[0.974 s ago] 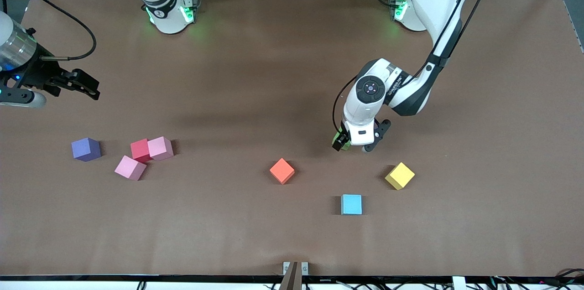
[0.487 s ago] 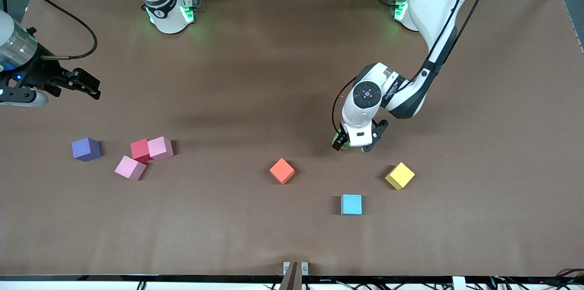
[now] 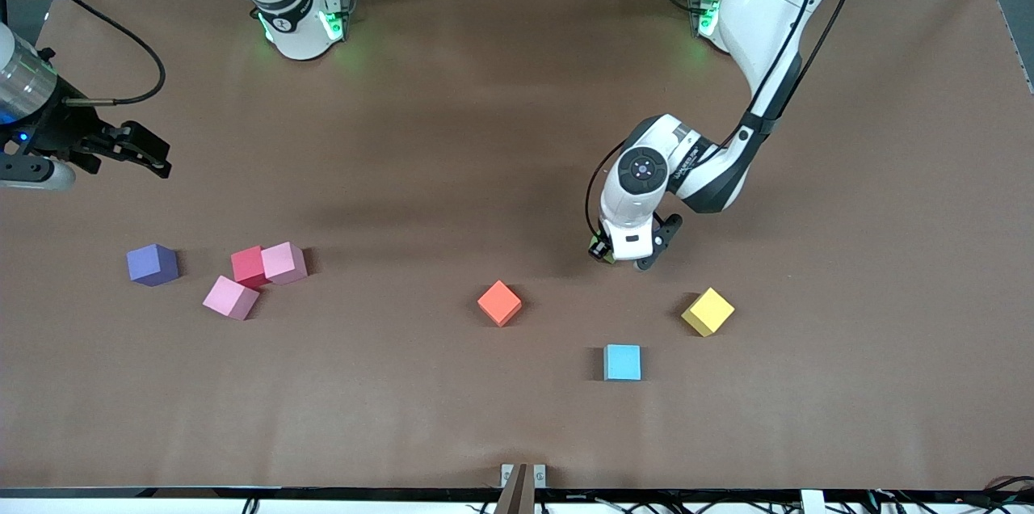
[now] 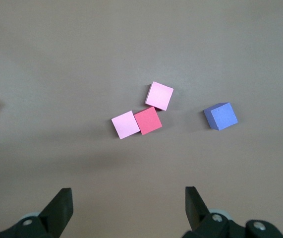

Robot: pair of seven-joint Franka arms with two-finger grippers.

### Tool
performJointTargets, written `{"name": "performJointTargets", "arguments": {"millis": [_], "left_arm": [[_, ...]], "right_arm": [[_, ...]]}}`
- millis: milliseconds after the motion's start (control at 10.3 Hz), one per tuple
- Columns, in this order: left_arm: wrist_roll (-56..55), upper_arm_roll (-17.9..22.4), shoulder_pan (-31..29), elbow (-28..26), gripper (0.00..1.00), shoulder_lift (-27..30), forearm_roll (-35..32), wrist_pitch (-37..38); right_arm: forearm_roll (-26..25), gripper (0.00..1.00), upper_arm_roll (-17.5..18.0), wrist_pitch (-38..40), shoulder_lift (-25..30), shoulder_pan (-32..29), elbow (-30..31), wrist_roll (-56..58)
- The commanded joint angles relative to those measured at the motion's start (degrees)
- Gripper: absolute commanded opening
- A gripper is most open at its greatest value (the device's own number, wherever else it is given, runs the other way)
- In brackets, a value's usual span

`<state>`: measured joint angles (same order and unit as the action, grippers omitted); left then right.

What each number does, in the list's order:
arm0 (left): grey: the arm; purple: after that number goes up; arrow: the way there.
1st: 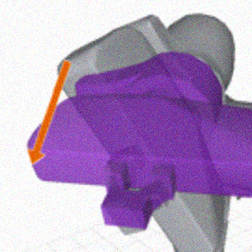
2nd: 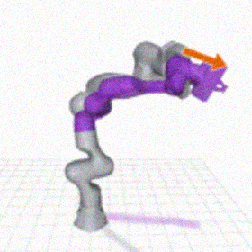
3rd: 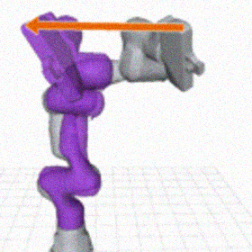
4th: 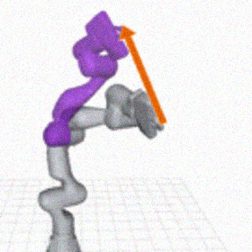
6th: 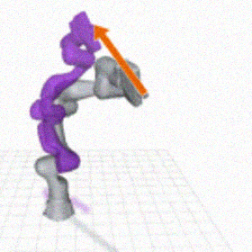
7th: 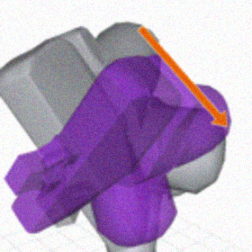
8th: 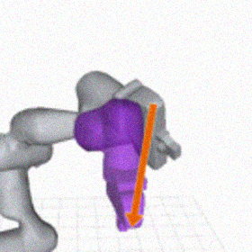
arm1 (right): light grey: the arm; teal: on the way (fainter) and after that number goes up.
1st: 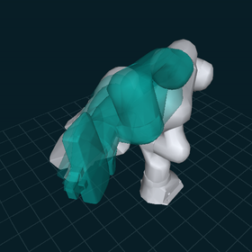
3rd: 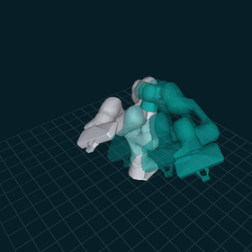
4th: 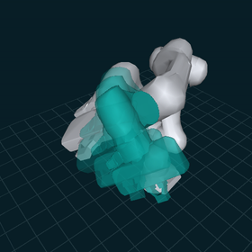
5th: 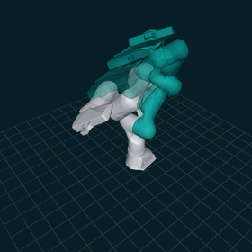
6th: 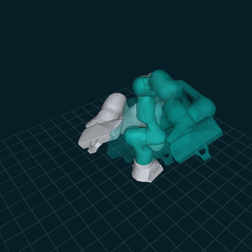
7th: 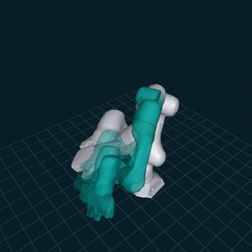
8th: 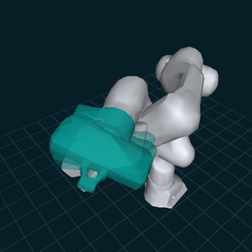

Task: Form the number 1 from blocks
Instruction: 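Lift and carry the green cube toward the table's middle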

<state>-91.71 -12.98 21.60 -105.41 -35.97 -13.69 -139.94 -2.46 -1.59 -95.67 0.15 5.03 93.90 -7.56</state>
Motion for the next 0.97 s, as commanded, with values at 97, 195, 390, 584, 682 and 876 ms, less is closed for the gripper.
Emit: {"name": "performJointTargets", "arguments": {"millis": [97, 195, 390, 584, 682, 876], "left_arm": [[1.5, -3.2, 1.2, 0.3, 0.0, 4.2, -5.0, 3.8], [2.5, -6.2, 1.3, 0.5, 0.0, 5.1, -5.0, 5.8], [2.4, -13.2, 1.9, 0.8, 0.0, 5.3, -5.1, 6.9], [2.6, -15.8, 7.6, 3.0, 0.0, 4.5, -5.6, 6.9], [2.9, -15.8, 11.8, 5.5, 0.0, 2.8, -5.6, 6.9], [5.8, -15.8, 19.0, 9.2, 0.0, -1.4, -5.6, 7.3]], "right_arm": [[1.1, 1.0, 3.6, 0.1, 0.3, -3.4, -0.3, 0.6], [1.1, 1.0, 3.7, 0.0, 0.3, -3.5, -0.4, 0.6], [1.1, 1.0, 3.8, 0.0, 0.3, -3.6, -0.4, 1.1], [1.1, 1.0, 3.9, 0.0, 0.3, -4.6, -0.3, 1.2], [1.1, 1.0, 4.0, 0.0, 0.3, -4.6, -0.4, 1.1], [1.1, 1.0, 4.1, 0.0, 0.3, -4.6, -0.4, 1.1]]}}
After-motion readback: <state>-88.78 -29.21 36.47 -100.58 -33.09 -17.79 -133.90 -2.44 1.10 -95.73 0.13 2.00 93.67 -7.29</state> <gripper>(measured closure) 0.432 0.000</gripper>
